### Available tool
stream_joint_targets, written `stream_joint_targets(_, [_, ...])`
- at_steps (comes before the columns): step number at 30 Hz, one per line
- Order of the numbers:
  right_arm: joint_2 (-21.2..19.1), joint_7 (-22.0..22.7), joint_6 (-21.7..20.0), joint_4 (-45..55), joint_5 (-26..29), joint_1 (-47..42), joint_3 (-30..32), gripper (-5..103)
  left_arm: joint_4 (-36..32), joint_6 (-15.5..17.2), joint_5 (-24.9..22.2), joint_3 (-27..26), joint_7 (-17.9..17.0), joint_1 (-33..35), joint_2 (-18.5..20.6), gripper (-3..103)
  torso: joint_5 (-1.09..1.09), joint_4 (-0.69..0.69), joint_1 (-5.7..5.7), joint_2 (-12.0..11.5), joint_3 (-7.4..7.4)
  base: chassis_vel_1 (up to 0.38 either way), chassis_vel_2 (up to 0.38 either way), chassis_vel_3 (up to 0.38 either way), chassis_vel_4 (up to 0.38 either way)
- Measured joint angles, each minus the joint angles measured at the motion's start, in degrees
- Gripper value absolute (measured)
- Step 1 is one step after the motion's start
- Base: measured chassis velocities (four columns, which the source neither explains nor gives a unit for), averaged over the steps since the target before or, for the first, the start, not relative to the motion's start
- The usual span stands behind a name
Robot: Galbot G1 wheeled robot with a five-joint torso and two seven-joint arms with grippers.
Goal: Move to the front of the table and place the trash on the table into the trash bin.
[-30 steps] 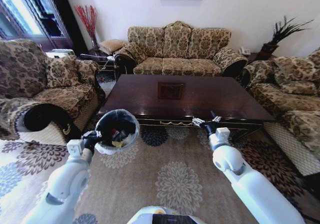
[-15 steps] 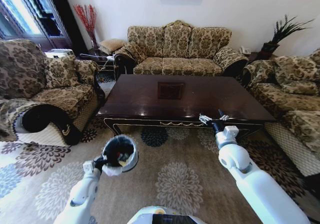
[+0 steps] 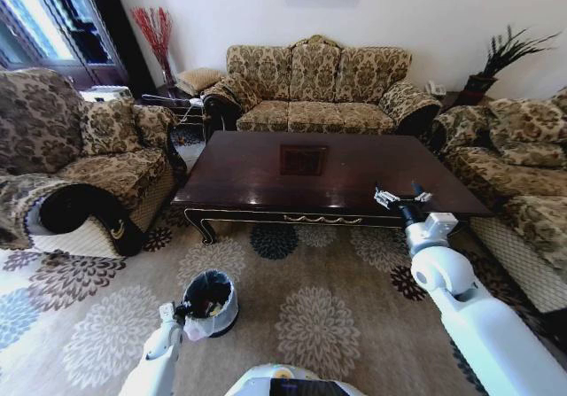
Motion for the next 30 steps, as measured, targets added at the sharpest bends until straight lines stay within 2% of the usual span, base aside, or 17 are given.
stream_joint_targets(2, [-0.18, -0.20, 0.12, 0.00, 0.00, -0.58, 0.24, 100, 1.63, -1.03, -0.02, 0.00, 0.15, -1.00, -0.02, 1, 0.01, -0.01, 0.00, 0.00, 0.00, 0.000, 0.000, 0.000, 0.000])
stream_joint_targets(4, [-0.37, -0.45, 0.56, -0.20, -0.22, -1.79, 0.51, 100, 7.57, -4.85, 1.25, -0.05, 0.17, -4.09, -0.30, 1, 0.01, -0.03, 0.00, 0.01, 0.00, 0.000, 0.000, 0.000, 0.000])
stream_joint_targets(5, [-0.38, -0.64, 0.69, -0.30, -0.36, -2.25, 0.55, 100, 9.83, -5.78, 2.58, -0.27, 0.18, -5.20, -0.47, 1, 0.00, -0.03, 0.00, 0.00, 0.00, 0.000, 0.000, 0.000, 0.000])
stream_joint_targets(10, [-0.31, -0.96, 1.06, -0.82, -0.62, -3.09, 0.61, 100, 13.97, -7.12, 4.17, -0.82, 0.29, -6.87, -0.78, 1, 0.00, 0.01, 0.00, 0.00, 0.00, 0.000, 0.000, 0.000, 0.000])
stream_joint_targets(11, [-0.27, -1.06, 1.16, -0.97, -0.68, -3.09, 0.62, 100, 14.44, -7.73, 4.21, -0.84, 0.06, -7.10, -0.90, -2, -0.01, 0.02, 0.00, 0.00, 0.00, 0.000, 0.000, 0.000, 0.000])
stream_joint_targets(14, [-0.17, -1.22, 1.22, -1.17, -0.74, -3.01, 0.62, 100, 14.46, -8.49, 3.33, -0.96, -0.26, -7.26, -1.08, 6, 0.02, -0.02, 0.00, 0.01, 0.00, 0.000, 0.000, 0.000, 0.000])
stream_joint_targets(17, [0.17, -1.28, 1.26, -1.41, -0.90, -2.48, 0.31, 100, 12.01, -8.56, 0.93, -0.99, 0.18, -5.68, -1.25, 16, 0.02, 0.01, 0.00, 0.01, 0.00, 0.000, 0.000, 0.000, 0.000])
stream_joint_targets(18, [0.17, -1.28, 1.26, -1.41, -0.90, -2.48, 0.31, 100, 12.01, -8.56, 0.93, -0.99, 0.18, -5.68, -1.25, 16, 0.02, 0.01, 0.00, 0.01, 0.00, 0.000, 0.000, 0.000, 0.000])
stream_joint_targets(19, [0.25, -1.33, 1.26, -1.43, -0.96, -2.36, 0.24, 100, 11.03, -8.54, 0.69, -1.05, 0.20, -5.16, -1.30, 22, 0.01, 0.00, 0.00, 0.01, 0.00, 0.000, 0.000, 0.000, 0.000])
stream_joint_targets(21, [0.47, -1.53, 1.26, -1.46, -1.06, -2.13, 0.14, 100, 7.01, -7.87, 0.31, -1.43, -0.02, -3.23, -1.54, 32, 0.02, 0.00, 0.00, 0.01, 0.00, 0.000, 0.000, 0.000, 0.000])
stream_joint_targets(24, [0.54, -1.58, 1.26, -1.46, -1.10, -1.97, 0.15, 100, 3.23, -7.32, -0.09, -1.62, -0.14, -1.36, -1.63, 38, 0.01, -0.01, 0.00, 0.01, 0.00, 0.000, 0.000, 0.000, 0.000])
stream_joint_targets(27, [0.56, -1.67, 1.27, -1.46, -1.11, -1.76, 0.32, 100, -3.21, -6.26, -0.24, -2.07, -0.23, 1.33, -1.57, 54, 0.01, -0.01, 0.00, 0.01, 0.00, 0.000, 0.000, 0.000, 0.000])
stream_joint_targets(28, [0.56, -1.67, 1.27, -1.46, -1.11, -1.76, 0.32, 100, -3.21, -6.26, -0.24, -2.07, -0.23, 1.33, -1.57, 54, 0.01, -0.01, 0.00, 0.01, 0.00, 0.000, 0.000, 0.000, 0.000])
stream_joint_targets(30, [0.71, -1.72, 1.27, -1.34, -1.11, -1.50, 0.30, 100, -6.90, -5.97, -0.70, -2.42, -0.51, 2.38, -1.44, 65, 0.01, -0.02, 0.00, 0.01, 0.00, 0.000, 0.000, 0.000, 0.000])
